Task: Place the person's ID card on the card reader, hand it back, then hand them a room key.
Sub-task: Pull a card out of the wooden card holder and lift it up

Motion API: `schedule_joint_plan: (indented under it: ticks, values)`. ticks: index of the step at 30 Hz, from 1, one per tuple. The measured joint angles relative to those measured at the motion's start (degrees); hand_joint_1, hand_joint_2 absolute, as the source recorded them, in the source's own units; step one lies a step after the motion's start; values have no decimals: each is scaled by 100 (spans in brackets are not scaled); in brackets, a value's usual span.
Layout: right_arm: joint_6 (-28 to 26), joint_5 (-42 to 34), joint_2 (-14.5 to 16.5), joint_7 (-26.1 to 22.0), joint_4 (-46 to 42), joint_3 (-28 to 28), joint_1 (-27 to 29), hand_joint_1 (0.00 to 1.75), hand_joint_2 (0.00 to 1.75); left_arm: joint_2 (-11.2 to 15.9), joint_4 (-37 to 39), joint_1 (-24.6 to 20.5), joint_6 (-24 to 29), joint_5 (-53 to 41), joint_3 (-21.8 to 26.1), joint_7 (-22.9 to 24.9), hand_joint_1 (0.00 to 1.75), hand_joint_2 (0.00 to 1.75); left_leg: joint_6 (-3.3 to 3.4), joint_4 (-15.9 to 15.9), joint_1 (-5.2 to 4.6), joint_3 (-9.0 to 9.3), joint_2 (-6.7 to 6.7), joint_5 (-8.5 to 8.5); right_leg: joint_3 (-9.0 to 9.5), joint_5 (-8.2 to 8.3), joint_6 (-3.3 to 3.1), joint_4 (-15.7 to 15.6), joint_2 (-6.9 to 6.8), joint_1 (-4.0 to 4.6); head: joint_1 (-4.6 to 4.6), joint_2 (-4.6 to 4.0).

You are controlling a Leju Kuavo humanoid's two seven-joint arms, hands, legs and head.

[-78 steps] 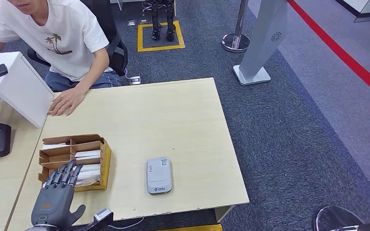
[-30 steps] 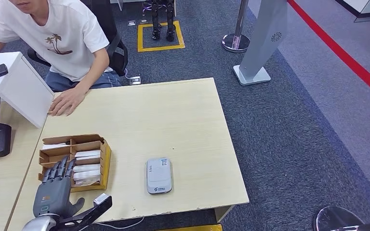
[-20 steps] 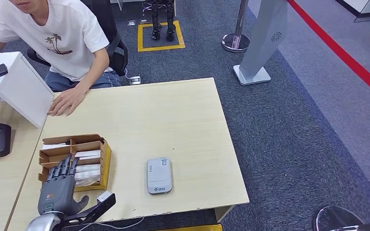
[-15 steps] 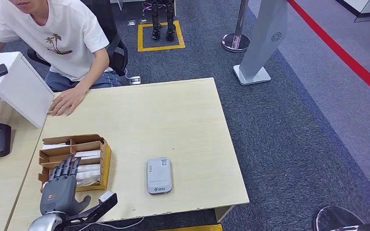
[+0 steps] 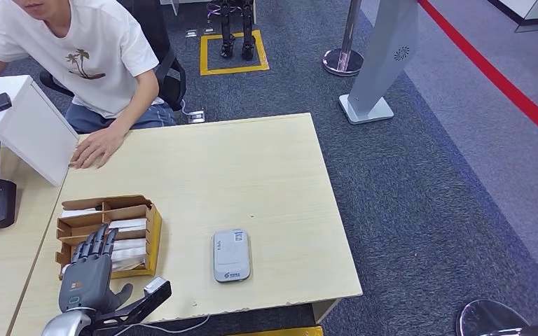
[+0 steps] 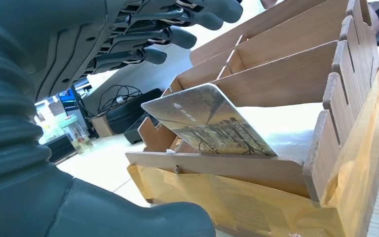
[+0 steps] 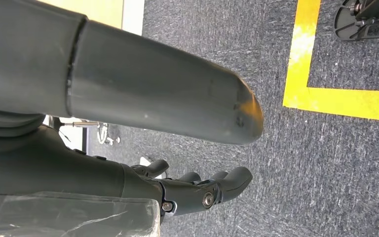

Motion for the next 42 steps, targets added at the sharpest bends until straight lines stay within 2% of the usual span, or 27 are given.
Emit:
schedule_joint_plan:
  ticks: [3, 4, 37, 42]
  values:
    - [0, -2, -1, -1, 0, 0, 0, 0, 0, 1, 0, 0, 2, 16, 0, -1, 135, 175, 0, 0, 0, 0, 0, 0, 0, 0, 0, 0, 0, 0, 0, 0]
    - [0, -3, 0, -1, 0, 0, 0, 0, 0, 2, 0, 0, 2, 28, 0, -1, 171, 175, 0, 0, 0, 0, 0, 0, 0, 0, 0, 0, 0, 0, 0, 0]
    - [44, -46, 1, 4, 0, 0, 1, 0, 0, 15, -26, -25, 52, 128, -2, -16, 175, 175, 0, 0, 0, 0, 0, 0, 0, 0, 0, 0, 0, 0, 0, 0]
    - [40, -83, 1, 9, 0, 0, 1, 0, 0, 25, -116, -35, 217, 115, -2, -15, 175, 175, 0, 0, 0, 0, 0, 0, 0, 0, 0, 0, 0, 0, 0, 0]
